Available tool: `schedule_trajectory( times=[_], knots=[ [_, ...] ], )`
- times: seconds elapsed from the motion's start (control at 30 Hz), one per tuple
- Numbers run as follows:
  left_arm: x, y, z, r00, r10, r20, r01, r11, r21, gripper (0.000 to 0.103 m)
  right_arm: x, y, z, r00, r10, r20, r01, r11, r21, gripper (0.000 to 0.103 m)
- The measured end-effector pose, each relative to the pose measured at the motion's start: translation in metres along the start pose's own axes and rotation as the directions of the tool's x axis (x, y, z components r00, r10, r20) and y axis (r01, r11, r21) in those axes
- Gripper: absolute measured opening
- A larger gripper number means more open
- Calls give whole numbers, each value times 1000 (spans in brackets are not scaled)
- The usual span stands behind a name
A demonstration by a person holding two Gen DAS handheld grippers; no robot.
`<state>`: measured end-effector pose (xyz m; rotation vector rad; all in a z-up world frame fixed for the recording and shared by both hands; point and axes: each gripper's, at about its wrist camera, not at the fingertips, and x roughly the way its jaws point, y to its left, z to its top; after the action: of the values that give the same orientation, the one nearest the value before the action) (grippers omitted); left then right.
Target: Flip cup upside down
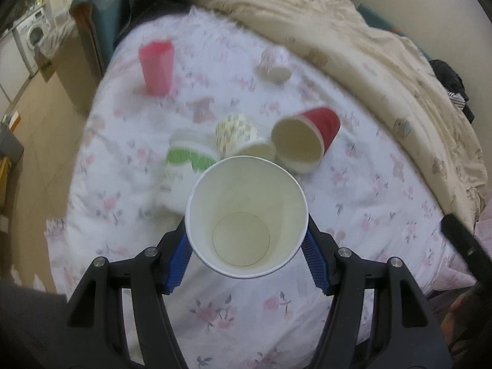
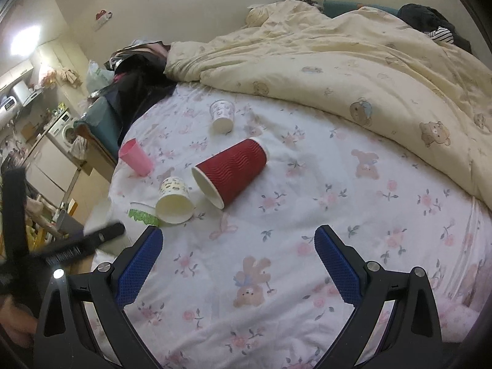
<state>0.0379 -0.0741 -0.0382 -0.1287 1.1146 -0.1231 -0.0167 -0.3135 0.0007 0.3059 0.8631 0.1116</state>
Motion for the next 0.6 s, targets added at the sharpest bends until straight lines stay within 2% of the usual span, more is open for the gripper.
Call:
schedule_trajectory(
  times=[0.1,0.3,0.5,0.6],
  knots=[
    [15,-6,-15,1000,14,-21,-13,1000,28,62,5,-5,-1,1000,-4,-21,4,1000,20,101],
    [38,-11,-33,999,9,-38,-7,999,43,62,14,-10,0,998,39,-48,-35,996,78,101],
    [47,-10,-38,998,35,-60,-33,998,44,64,16,-5,-1,998,34,-52,-31,998,55,101],
    [53,-7,-40,994,30,-102,-27,999,26,67,16,-5,-1,998,35,-51,-32,998,57,101]
  ],
)
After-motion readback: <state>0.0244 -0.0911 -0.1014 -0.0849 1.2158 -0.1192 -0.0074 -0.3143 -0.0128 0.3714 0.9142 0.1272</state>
